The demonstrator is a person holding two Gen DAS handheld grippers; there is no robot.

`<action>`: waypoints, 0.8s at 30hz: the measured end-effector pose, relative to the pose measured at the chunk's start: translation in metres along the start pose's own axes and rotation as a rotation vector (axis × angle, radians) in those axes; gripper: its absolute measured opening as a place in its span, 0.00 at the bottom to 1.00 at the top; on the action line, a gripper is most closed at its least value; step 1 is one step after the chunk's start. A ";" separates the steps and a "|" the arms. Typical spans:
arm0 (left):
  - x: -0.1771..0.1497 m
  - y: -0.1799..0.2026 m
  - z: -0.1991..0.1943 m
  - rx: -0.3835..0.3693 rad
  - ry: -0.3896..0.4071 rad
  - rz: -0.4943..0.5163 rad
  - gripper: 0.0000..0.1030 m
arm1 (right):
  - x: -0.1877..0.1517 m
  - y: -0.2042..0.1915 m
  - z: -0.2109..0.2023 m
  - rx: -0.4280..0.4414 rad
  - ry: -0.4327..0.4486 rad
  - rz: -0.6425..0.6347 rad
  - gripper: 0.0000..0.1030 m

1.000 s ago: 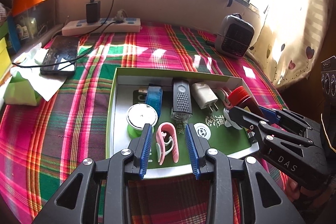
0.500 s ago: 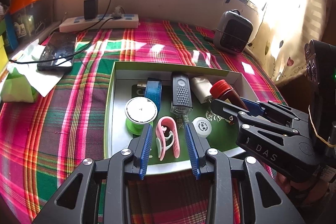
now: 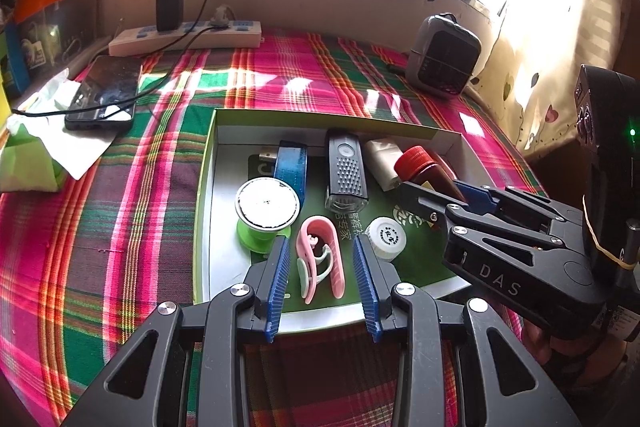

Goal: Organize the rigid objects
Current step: 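Lower the brown jar into the box and open the right tool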

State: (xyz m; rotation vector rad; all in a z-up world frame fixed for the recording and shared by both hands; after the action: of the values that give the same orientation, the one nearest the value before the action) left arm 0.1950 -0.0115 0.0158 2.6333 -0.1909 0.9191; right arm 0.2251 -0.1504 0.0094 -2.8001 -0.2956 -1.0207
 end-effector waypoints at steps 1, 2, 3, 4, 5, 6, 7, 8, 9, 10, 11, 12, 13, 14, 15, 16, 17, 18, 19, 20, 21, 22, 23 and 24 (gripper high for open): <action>0.000 0.000 0.000 0.000 -0.001 -0.002 0.31 | 0.000 0.000 0.000 -0.001 0.000 0.000 0.32; 0.000 -0.001 0.001 0.001 -0.002 -0.003 0.31 | 0.000 0.000 0.001 -0.002 -0.002 0.002 0.32; 0.000 -0.001 0.001 0.000 -0.003 -0.003 0.31 | -0.001 0.001 0.001 -0.001 -0.002 0.004 0.32; 0.000 -0.002 0.002 0.000 -0.005 -0.005 0.31 | -0.001 0.001 0.001 0.000 0.000 0.006 0.32; 0.000 -0.002 0.002 0.001 -0.006 -0.005 0.31 | -0.001 0.001 0.001 0.001 0.001 0.007 0.32; 0.000 -0.001 0.002 0.001 -0.004 -0.004 0.31 | -0.001 0.001 0.001 0.001 0.000 0.006 0.32; 0.000 -0.001 0.002 -0.002 -0.003 -0.004 0.31 | -0.001 0.001 0.001 0.000 0.001 0.005 0.32; 0.000 -0.001 0.002 -0.002 -0.004 -0.004 0.31 | -0.001 0.002 0.001 -0.001 0.002 0.005 0.32; 0.000 -0.001 0.002 0.000 -0.004 -0.003 0.31 | -0.001 0.002 0.001 -0.001 0.003 0.005 0.32; 0.000 -0.001 0.002 -0.001 -0.004 -0.004 0.31 | -0.001 0.002 0.001 -0.001 0.002 0.007 0.32; 0.000 -0.001 0.002 -0.001 -0.004 -0.004 0.31 | -0.001 0.002 0.001 -0.001 0.003 0.010 0.32; 0.000 -0.001 0.001 0.000 -0.004 -0.004 0.31 | -0.001 0.003 0.001 0.001 0.004 0.014 0.32; 0.000 -0.001 0.001 -0.001 -0.003 -0.003 0.31 | -0.001 0.003 0.001 0.001 0.005 0.014 0.32; 0.000 -0.001 0.002 -0.002 -0.003 -0.003 0.31 | -0.001 0.003 0.001 0.000 0.005 0.013 0.32; 0.000 -0.001 0.002 -0.001 -0.005 -0.004 0.31 | -0.001 0.003 0.001 0.000 0.005 0.013 0.32; -0.001 -0.001 0.002 0.000 -0.005 -0.004 0.31 | -0.001 0.003 0.001 -0.001 0.006 0.014 0.32; -0.001 -0.001 0.002 -0.001 -0.004 -0.003 0.31 | -0.001 0.003 0.001 -0.002 0.007 0.014 0.32; -0.001 -0.002 0.003 -0.001 -0.005 -0.004 0.31 | -0.001 0.004 0.001 -0.002 0.007 0.014 0.32; -0.001 -0.002 0.002 0.000 -0.004 -0.004 0.31 | -0.001 0.004 0.001 -0.003 0.007 0.013 0.32; -0.001 -0.002 0.002 0.000 -0.004 -0.003 0.31 | -0.002 0.004 0.000 -0.004 0.008 0.012 0.32; -0.001 -0.002 0.003 0.000 -0.004 -0.003 0.31 | -0.002 0.004 0.000 -0.005 0.008 0.012 0.32; -0.001 -0.002 0.003 0.002 -0.005 -0.005 0.31 | -0.002 0.004 0.000 -0.005 0.009 0.013 0.32; -0.001 -0.002 0.003 0.002 -0.004 -0.004 0.31 | -0.002 0.004 -0.001 -0.004 0.010 0.014 0.32; -0.001 -0.002 0.003 0.001 -0.003 -0.004 0.31 | -0.002 0.005 -0.001 -0.003 0.010 0.017 0.32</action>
State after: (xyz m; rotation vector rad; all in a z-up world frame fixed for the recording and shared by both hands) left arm 0.1964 -0.0108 0.0127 2.6354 -0.1858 0.9138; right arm 0.2241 -0.1554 0.0087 -2.7947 -0.2695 -1.0319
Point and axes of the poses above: each gripper's, at about its wrist camera, not at the fingertips, and z roughly the way its jaws point, y to its right, x to its top, the point moved 1 cm from there along z, roughly the way its jaws point, and after that the axes turned 4 degrees about -x, right-handed, at the moved point
